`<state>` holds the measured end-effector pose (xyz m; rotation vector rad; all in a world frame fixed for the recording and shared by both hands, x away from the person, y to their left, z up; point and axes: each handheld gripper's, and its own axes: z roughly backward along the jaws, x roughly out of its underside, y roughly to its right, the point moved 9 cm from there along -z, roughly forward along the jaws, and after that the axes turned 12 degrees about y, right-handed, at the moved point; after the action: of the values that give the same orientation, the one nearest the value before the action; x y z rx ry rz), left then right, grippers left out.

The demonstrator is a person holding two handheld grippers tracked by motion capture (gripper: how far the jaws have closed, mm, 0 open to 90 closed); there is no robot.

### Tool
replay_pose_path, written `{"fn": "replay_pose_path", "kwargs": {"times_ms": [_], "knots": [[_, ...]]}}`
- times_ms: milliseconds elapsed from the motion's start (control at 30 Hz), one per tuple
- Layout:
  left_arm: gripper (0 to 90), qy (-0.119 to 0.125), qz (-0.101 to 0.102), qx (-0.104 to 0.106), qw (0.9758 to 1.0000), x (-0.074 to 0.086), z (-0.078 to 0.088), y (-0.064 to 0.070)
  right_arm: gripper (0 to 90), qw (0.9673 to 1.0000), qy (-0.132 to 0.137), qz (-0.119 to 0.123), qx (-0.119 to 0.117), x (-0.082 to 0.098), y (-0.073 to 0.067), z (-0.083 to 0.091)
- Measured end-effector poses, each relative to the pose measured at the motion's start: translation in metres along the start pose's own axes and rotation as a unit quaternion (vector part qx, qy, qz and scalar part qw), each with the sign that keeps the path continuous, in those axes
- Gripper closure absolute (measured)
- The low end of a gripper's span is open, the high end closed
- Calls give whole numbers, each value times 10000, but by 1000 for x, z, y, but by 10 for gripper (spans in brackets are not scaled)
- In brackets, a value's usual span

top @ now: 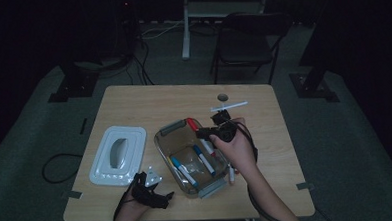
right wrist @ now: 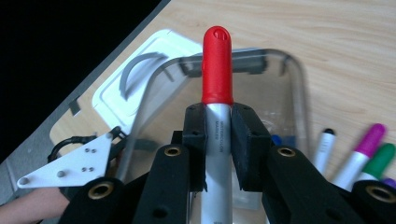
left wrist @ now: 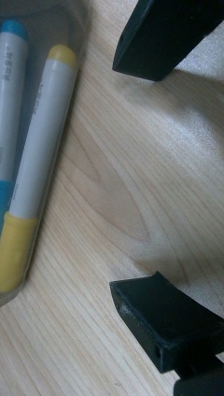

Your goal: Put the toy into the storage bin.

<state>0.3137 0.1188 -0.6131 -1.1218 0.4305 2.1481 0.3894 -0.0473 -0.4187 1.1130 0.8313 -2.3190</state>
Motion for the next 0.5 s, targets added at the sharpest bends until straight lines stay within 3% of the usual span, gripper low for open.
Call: {"fn": "replay_pose_path", "kwargs": {"times_ms": [200, 500], "knots": [[6, -8, -6, 1, 10000, 0, 0, 0, 768, 9992, -327, 66, -228, 14, -21, -24], [6, 6, 9, -2, 10000, 0, 0, 0, 768, 9963, -797, 73, -315, 39, -32, -56]]}}
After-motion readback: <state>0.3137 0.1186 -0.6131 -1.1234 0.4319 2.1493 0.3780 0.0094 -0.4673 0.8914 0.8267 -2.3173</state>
